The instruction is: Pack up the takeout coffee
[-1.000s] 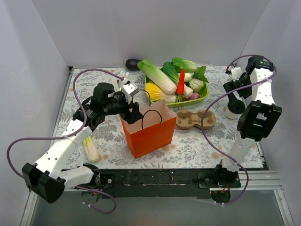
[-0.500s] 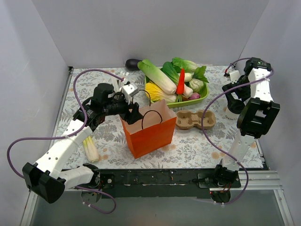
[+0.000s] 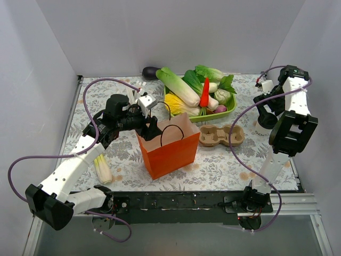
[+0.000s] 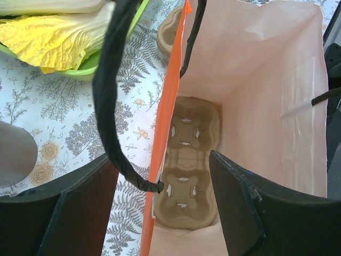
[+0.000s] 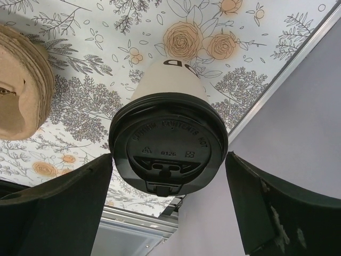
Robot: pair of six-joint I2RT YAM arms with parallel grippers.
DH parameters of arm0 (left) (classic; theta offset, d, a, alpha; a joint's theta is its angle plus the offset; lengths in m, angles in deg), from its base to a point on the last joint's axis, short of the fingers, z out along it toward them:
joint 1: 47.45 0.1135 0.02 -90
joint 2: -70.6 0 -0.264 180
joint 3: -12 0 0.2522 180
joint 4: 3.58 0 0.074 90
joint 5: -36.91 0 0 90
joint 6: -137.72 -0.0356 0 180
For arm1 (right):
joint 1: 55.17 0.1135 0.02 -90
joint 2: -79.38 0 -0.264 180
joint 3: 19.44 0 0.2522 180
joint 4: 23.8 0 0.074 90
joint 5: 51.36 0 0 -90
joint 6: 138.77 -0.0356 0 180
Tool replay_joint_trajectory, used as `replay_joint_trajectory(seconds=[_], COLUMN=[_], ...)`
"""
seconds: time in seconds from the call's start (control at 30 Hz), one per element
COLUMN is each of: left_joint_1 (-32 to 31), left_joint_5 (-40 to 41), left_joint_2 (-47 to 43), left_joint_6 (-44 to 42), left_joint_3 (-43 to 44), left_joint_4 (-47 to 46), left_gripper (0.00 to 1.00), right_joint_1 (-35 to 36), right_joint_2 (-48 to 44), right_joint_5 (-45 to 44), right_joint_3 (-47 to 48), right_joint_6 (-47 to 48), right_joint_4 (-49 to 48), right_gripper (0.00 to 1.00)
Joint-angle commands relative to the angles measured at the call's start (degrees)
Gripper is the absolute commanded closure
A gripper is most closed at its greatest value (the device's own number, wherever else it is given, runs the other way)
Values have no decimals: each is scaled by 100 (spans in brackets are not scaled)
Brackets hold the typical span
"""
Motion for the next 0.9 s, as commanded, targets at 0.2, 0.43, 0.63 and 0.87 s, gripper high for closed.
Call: replay_joint_trajectory(seconds=[0.2, 0.43, 0.63, 0.87], left_joint_1=[58, 67, 76, 67], left_joint_5=[-120, -120, -120, -111], left_joint_2=[-123, -114, -88, -79], left_joint_6=[-52, -61, -96, -140], left_joint_3=[-57, -57, -40, -22], left_joint_4=[-54, -28, -19, -10], left_gripper=[32, 32, 32, 32], right_joint_1=[-47, -56, -56, -65], right_joint_2=[141, 229, 220, -25], right_joint_5=[71, 106, 133, 185], right_joint_3=[103, 77, -142, -213], right_joint_6=[166, 140, 131, 61], right_joint_4=[126, 134, 117, 152], right_gripper=[10, 11, 20, 32])
